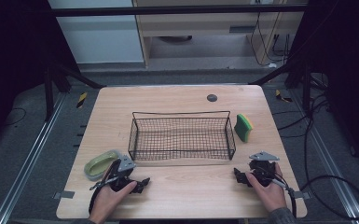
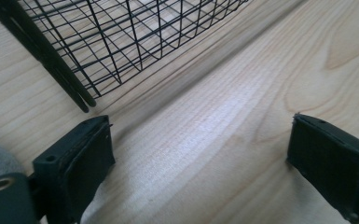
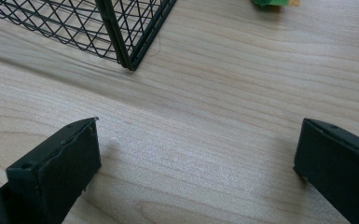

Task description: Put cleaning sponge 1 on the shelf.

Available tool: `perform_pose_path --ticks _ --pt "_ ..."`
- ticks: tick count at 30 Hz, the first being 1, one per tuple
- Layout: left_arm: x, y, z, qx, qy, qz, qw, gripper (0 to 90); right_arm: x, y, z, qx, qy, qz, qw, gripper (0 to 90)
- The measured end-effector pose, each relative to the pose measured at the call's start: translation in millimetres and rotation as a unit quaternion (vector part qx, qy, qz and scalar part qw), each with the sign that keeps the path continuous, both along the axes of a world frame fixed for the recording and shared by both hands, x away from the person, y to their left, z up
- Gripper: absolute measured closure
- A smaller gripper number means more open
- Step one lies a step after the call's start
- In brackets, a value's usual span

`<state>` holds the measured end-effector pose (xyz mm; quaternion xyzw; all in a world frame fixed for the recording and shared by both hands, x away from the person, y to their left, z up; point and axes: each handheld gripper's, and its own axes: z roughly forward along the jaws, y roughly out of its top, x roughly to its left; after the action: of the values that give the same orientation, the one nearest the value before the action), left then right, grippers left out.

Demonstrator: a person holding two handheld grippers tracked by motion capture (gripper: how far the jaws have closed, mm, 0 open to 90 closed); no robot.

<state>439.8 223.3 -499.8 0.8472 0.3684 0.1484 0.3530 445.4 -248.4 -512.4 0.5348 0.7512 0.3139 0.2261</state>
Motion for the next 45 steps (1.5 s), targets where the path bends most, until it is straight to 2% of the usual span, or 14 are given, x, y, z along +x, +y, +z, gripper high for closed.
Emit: perform_pose_path --ticks 5,10,13,14,23,24,25,26,29,31,34,38,42,45 --pt "-7.6 4.0 13.6 0.009 -0.006 -0.005 0.9999 7.2 -1.1 -1.1 0.1 0.001 -0.001 0.007 1.0 0.6" --pt "-6.9 18.3 42.8 0.05 -0.025 -0.019 0.9983 9.6 -4.7 -4.3 -1.0 0.004 -0.005 0.02 0.9998 0.6" --pt "3.2 34.4 58.6 0.076 -0.021 -0.02 0.9967 10.6 -4.7 -4.6 -1.1 0.004 -0.006 0.021 0.9997 0.6" --pt "12.4 45.0 62.6 0.105 -0.016 -0.017 0.9942 11.5 -4.6 -4.6 -1.1 0.003 -0.006 0.022 0.9997 0.6" --pt "37.7 84.7 76.2 0.142 0.018 -0.015 0.9896 13.4 -3.9 -4.8 -0.9 0.001 -0.004 0.025 0.9997 0.5" --pt "42.4 91.1 75.9 0.15 0.039 -0.022 0.9877 12.9 -3.9 -4.8 -0.9 0.001 -0.004 0.025 0.9997 0.5" --pt "42.4 91.1 75.9 0.15 0.039 -0.022 0.9877 13.4 -3.9 -4.8 -0.9 0.001 -0.004 0.025 0.9997 0.5" --pt "45.8 94.1 76.0 0.172 0.05 -0.027 0.9834 13.8 -3.9 -4.7 -0.8 0.001 -0.004 0.024 0.9997 0.6" --pt "49.6 95.1 75.3 0.196 0.051 -0.034 0.9786 14.7 -3.9 -4.6 -0.8 0.001 -0.004 0.023 0.9997 0.5" --pt "55.9 95.1 74.8 0.193 0.068 -0.043 0.978 22.0 -3.8 -4.7 -0.7 0.001 -0.003 0.024 0.9997 0.6" --pt "61.4 91.9 72.6 0.212 0.086 -0.066 0.9712 32.8 -3.8 -4.7 -0.7 0.0 -0.003 0.024 0.9997 0.6" --pt "64.7 92.1 71.4 0.214 0.105 -0.077 0.968 44.0 -3.8 -4.7 -0.3 0.002 -0.001 0.025 0.9997 0.6" --pt "70.1 93.2 74.5 0.236 0.124 -0.088 0.9598 49.5 -3.5 -5.0 -0.6 0.0 -0.003 0.026 0.9997 0.6" --pt "72.5 93.5 74.5 0.236 0.134 -0.095 0.9577 51.7 -3.5 -5.1 -0.6 0.0 -0.003 0.027 0.9996 0.6"
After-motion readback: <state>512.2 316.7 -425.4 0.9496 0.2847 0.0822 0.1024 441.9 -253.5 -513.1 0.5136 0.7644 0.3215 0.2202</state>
